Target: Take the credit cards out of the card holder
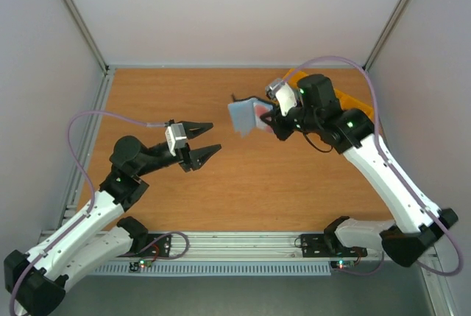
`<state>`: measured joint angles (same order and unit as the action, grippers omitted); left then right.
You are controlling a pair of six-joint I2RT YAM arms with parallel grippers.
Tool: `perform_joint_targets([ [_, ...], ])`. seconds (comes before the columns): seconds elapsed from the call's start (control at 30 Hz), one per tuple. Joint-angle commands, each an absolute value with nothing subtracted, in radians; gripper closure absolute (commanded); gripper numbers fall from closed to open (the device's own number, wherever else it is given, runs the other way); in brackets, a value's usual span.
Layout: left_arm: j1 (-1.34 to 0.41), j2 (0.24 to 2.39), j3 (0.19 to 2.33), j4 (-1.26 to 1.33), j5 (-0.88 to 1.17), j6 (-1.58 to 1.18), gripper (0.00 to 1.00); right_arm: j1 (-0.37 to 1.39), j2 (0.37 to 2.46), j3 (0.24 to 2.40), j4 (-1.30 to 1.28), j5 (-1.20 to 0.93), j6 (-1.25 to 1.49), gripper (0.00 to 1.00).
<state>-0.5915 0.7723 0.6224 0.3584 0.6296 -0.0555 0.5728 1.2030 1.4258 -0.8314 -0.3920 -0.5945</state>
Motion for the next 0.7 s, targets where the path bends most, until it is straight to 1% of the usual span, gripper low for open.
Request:
perform_joint_targets([
  [0.0,-0.598,0.757,0.606,0.404,0.630,-0.003,0.38,0.570,1.362,1.564,-1.051,0.267,-0.404,0.99],
  [0.03,-0.600,0.759,0.608,0.408,0.662,-0.007,0.39,0.576,1.389,1.585,-1.084,0.298,-0.398,0.99],
  [0.1,-0.606,0.769,0.613,0.412,0.717,-0.023,0.43,0.591,1.401,1.588,-1.072,0.239,-0.385,0.99],
  [0.23,-0.653,0.804,0.617,0.417,0.779,-0.041,0.54,0.624,1.386,1.566,-0.936,-0.051,-0.350,0.99],
  [0.33,-0.684,0.831,0.620,0.420,0.727,-0.087,0.61,0.659,1.375,1.551,-0.849,-0.233,-0.370,0.99],
  [0.43,-0.692,0.844,0.616,0.434,0.650,-0.129,0.62,0.664,1.345,1.507,-0.769,-0.423,-0.396,0.99],
  [0.57,-0.700,0.853,0.610,0.427,0.617,-0.134,0.63,0.664,1.312,1.454,-0.715,-0.647,-0.446,0.99],
  [0.67,-0.698,0.834,0.611,0.363,0.541,-0.140,0.68,0.663,1.254,1.401,-0.663,-0.760,-0.489,0.99],
])
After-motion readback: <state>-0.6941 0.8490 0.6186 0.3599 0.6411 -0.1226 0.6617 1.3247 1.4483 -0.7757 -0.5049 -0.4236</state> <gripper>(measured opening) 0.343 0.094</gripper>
